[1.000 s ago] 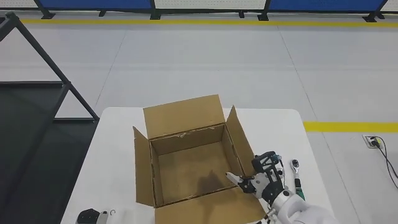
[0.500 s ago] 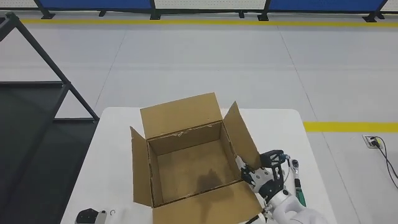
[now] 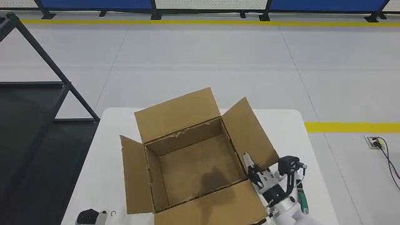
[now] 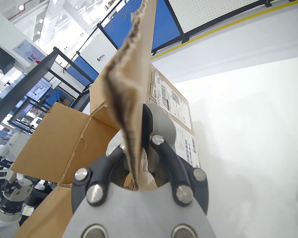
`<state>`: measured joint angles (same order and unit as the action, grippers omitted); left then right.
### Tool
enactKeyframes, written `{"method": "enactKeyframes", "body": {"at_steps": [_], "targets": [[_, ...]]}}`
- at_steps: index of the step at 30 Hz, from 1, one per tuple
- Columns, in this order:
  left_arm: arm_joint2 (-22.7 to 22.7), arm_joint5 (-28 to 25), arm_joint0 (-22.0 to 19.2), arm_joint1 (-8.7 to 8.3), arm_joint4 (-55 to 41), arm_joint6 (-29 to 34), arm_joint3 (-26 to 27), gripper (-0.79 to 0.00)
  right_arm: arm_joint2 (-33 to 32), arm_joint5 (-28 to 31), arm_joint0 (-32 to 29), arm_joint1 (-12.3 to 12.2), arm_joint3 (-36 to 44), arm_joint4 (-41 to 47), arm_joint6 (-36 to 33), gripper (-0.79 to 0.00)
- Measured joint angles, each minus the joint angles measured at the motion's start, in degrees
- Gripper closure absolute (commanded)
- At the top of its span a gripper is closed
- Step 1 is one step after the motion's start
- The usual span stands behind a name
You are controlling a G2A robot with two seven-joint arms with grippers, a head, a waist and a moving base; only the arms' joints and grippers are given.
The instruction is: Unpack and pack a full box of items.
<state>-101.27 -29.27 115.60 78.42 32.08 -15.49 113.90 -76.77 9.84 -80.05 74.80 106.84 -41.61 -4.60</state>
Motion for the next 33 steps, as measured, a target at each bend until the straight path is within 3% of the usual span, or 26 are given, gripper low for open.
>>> {"method": "enactKeyframes", "body": {"at_steps": [9,25,33], "targets": [[-0.12,-0.39,0.1,0.05,-0.12,0.08,-0.18,-0.785,0.62,1.79,-1.61,0.34,-0.8,1.86,6.38,0.0],[0.1,-0.27,-0.09,0.14,0.03,0.58,-0.97,-0.785,1.03,1.95,-1.15,0.3,-1.2,0.57,4.92,0.0],[0.59,0.38,-0.64,0.23,0.3,0.4,-1.91,-0.785,1.4,3.86,-2.19,0.75,-2.25,5.99,9.76,0.0]]}}
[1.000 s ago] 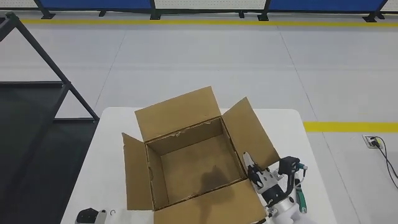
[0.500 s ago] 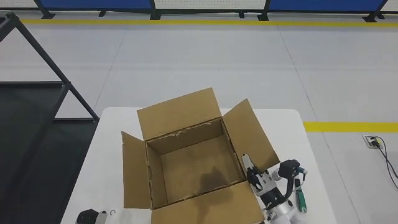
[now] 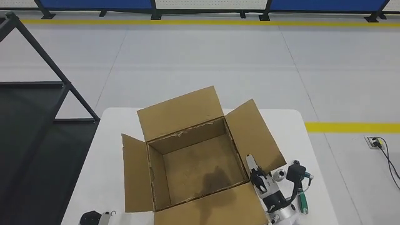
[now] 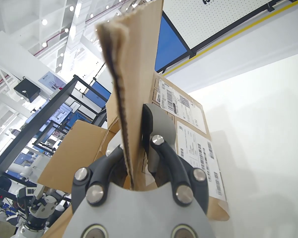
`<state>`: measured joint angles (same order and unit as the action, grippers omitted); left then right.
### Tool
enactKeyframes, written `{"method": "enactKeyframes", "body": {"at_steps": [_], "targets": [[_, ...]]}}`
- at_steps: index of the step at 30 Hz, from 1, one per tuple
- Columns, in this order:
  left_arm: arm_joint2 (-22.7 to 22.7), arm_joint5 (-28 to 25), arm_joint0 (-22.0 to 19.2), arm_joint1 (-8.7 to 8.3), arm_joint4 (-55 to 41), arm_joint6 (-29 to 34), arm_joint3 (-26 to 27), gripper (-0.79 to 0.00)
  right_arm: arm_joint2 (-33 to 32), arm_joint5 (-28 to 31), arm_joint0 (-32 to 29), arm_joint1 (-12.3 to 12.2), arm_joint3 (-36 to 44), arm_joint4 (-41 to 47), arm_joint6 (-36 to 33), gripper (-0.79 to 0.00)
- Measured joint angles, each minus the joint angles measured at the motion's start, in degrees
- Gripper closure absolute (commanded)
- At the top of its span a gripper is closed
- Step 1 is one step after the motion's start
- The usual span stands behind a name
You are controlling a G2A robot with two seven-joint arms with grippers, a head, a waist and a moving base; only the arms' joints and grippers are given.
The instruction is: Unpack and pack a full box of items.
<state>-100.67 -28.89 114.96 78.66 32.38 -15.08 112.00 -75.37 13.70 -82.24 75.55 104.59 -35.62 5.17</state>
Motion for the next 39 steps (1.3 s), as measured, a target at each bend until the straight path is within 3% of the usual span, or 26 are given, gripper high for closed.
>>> {"method": "enactKeyframes", "body": {"at_steps": [17,27,31,36,39], "targets": [[0.44,0.96,-1.63,0.1,-0.49,0.17,-2.08,-0.785,-1.19,15.82,0.98,0.6,-8.24,22.56,1.0,0.0],[0.64,0.91,-2.17,0.13,-1.05,0.48,-3.19,-0.785,-0.72,17.94,0.18,1.04,-7.72,27.98,2.02,0.0],[0.65,1.04,-2.55,0.13,-2.13,1.11,-4.06,-0.785,-0.71,15.23,0.73,1.01,-7.67,27.07,-0.24,0.0],[0.6,0.32,-2.09,-0.04,-8.55,6.44,-5.64,-0.785,-0.75,15.14,0.78,0.99,-7.65,26.98,-0.32,0.0],[0.59,0.3,-2.06,-0.05,-8.43,6.29,-5.67,-0.785,-0.75,15.14,0.77,0.99,-7.65,26.97,-0.32,0.0]]}}
